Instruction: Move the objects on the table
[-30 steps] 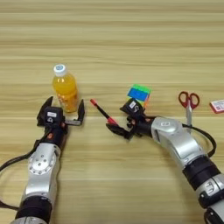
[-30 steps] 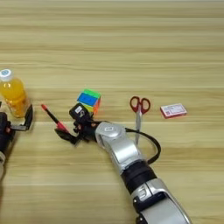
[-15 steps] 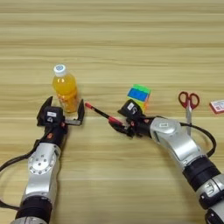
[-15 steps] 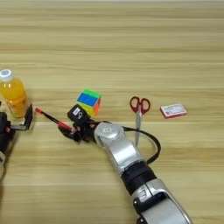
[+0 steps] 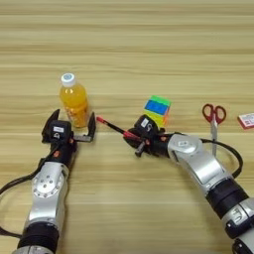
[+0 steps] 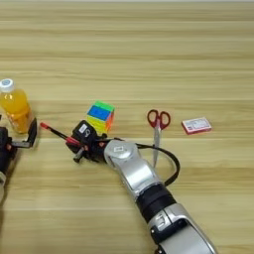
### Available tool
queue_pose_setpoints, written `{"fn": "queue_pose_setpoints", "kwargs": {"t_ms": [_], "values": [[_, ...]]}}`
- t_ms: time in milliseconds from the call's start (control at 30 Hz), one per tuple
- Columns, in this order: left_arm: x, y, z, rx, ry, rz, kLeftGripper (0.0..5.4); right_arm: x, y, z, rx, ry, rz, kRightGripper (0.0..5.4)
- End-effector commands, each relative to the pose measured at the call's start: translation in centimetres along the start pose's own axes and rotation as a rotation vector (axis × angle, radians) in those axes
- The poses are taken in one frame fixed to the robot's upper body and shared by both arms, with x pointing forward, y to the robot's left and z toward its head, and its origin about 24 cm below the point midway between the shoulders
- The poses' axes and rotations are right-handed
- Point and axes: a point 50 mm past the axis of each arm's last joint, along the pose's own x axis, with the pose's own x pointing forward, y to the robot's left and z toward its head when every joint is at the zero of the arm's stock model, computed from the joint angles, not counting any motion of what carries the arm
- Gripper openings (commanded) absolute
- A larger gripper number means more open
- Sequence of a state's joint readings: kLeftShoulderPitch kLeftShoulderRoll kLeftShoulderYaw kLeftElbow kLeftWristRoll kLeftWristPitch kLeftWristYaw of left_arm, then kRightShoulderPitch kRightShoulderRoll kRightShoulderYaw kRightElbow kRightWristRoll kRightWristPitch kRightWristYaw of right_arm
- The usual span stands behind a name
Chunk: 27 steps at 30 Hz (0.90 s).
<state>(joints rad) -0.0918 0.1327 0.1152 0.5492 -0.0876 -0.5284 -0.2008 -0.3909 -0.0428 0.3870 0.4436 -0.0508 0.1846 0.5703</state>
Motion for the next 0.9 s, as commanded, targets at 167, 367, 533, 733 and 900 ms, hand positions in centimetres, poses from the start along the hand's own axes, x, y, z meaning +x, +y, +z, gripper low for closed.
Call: {"fn": "queue_pose_setpoints", "kwargs": {"t_ms": [167,367,533,733,900], "values": [[-0.1,0.2,-0.1,-0.007,0.012,0.008,5.4,-0.7,0.0,-2.7,0.024,0.112,-0.025,0.78],[-0.1,0.3,-0.1,-0.008,0.01,0.013,5.4,-0.8,0.0,-2.4,0.031,0.085,-0.033,0.78],[-0.1,0.3,-0.1,-0.008,0.011,0.012,5.4,-1.1,-0.2,-1.4,0.061,0.024,-0.052,0.78],[-0.1,0.4,-0.1,-0.008,0.011,0.013,5.4,-1.7,-0.8,-0.2,0.075,-0.031,-0.089,0.78],[-0.1,0.4,-0.1,-0.007,0.011,0.015,5.4,-2.7,-1.5,1.2,0.077,-0.087,-0.13,0.77]]}}
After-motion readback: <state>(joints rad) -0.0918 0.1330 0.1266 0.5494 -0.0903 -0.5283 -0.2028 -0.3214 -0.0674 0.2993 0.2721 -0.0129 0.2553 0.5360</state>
